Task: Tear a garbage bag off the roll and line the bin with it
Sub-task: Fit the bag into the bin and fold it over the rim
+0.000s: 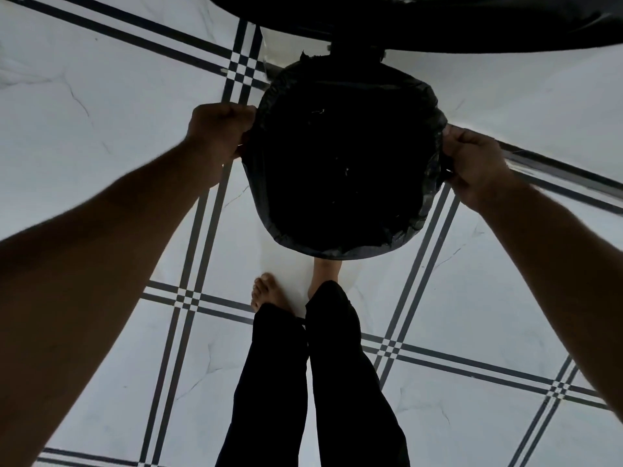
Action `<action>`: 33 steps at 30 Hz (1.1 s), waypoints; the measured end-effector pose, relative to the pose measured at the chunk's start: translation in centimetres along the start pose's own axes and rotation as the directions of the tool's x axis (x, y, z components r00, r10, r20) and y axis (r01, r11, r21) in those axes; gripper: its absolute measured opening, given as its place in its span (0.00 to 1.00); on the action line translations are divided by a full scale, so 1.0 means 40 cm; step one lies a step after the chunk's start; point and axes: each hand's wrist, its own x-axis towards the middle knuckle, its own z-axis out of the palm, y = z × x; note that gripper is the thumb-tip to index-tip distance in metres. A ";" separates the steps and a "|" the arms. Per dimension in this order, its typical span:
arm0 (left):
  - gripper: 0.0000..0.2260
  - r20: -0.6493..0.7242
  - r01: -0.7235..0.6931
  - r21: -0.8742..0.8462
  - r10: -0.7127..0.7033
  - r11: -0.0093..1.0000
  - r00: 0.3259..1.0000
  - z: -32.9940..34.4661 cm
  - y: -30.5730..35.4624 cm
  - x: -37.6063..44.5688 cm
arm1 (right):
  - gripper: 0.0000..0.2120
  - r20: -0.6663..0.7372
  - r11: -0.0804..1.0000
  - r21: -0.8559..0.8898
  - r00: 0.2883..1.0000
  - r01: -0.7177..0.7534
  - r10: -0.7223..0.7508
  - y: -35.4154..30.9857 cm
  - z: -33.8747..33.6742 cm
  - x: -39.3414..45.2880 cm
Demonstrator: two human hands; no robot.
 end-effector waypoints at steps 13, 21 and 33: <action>0.09 0.096 0.035 -0.099 -0.025 0.995 0.995 0.021 0.048 0.034 | 0.13 0.198 0.995 0.032 0.977 -0.091 0.083 -0.083 0.006 0.014; 0.04 0.125 0.089 -0.094 -0.077 0.992 0.989 0.018 0.063 0.062 | 0.08 0.283 0.999 0.034 0.959 -0.027 0.017 -0.120 0.031 0.044; 0.09 0.215 0.004 -0.125 0.023 0.992 0.976 0.041 0.111 0.093 | 0.05 0.256 0.999 0.011 0.966 -0.052 0.047 -0.188 0.096 0.070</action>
